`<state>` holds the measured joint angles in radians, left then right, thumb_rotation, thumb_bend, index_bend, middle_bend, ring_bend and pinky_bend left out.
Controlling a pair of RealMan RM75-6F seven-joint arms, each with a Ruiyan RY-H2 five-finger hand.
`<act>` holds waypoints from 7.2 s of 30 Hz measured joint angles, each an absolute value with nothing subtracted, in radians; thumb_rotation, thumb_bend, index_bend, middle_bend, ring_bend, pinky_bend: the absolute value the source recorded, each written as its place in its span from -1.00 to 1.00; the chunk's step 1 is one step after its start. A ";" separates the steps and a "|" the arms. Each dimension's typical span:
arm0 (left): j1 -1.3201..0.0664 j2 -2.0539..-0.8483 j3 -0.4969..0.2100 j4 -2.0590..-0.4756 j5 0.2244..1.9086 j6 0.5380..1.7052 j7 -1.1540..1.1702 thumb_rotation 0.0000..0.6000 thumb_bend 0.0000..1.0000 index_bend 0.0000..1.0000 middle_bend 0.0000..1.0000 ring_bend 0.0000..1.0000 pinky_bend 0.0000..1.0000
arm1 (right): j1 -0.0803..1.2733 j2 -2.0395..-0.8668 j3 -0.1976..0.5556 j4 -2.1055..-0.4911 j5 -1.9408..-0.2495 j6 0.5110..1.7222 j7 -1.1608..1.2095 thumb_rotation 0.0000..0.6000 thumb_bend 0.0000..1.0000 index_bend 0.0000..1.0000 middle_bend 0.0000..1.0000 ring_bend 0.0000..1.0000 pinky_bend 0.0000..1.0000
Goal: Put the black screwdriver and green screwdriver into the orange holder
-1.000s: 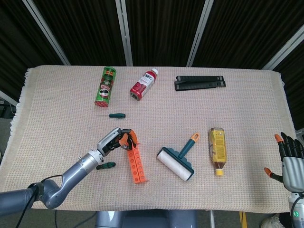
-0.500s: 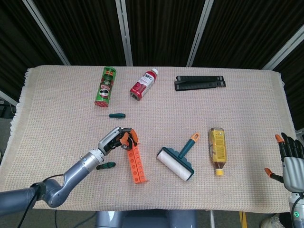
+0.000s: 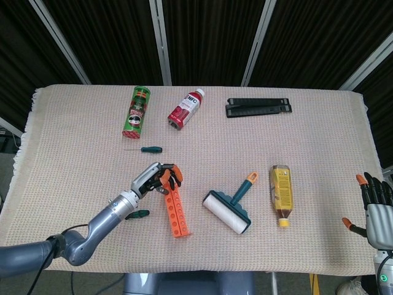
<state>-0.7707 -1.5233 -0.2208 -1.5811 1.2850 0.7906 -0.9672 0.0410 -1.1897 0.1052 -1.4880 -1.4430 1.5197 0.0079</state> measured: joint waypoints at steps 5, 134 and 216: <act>-0.766 -1.528 -0.237 -1.584 1.263 0.798 -0.950 0.00 0.68 -0.12 -0.09 -0.35 -0.07 | 0.040 -1.189 0.104 -1.487 -1.444 1.520 0.010 1.00 -1.00 -0.97 -0.99 -1.00 -1.00; -1.007 -1.967 -0.362 -0.775 0.869 0.841 0.452 1.00 0.04 0.31 -0.58 -0.99 -1.00 | 0.025 -1.187 0.107 -1.467 -1.439 1.533 0.033 1.00 -1.00 -0.97 -0.97 -1.00 -1.00; -0.741 -1.333 -0.049 -1.803 1.744 1.041 -0.915 1.00 0.24 0.37 -0.09 -0.48 -0.49 | 0.011 -1.215 0.082 -1.415 -1.495 1.562 0.096 1.00 -1.00 -0.96 -0.97 -1.00 -1.00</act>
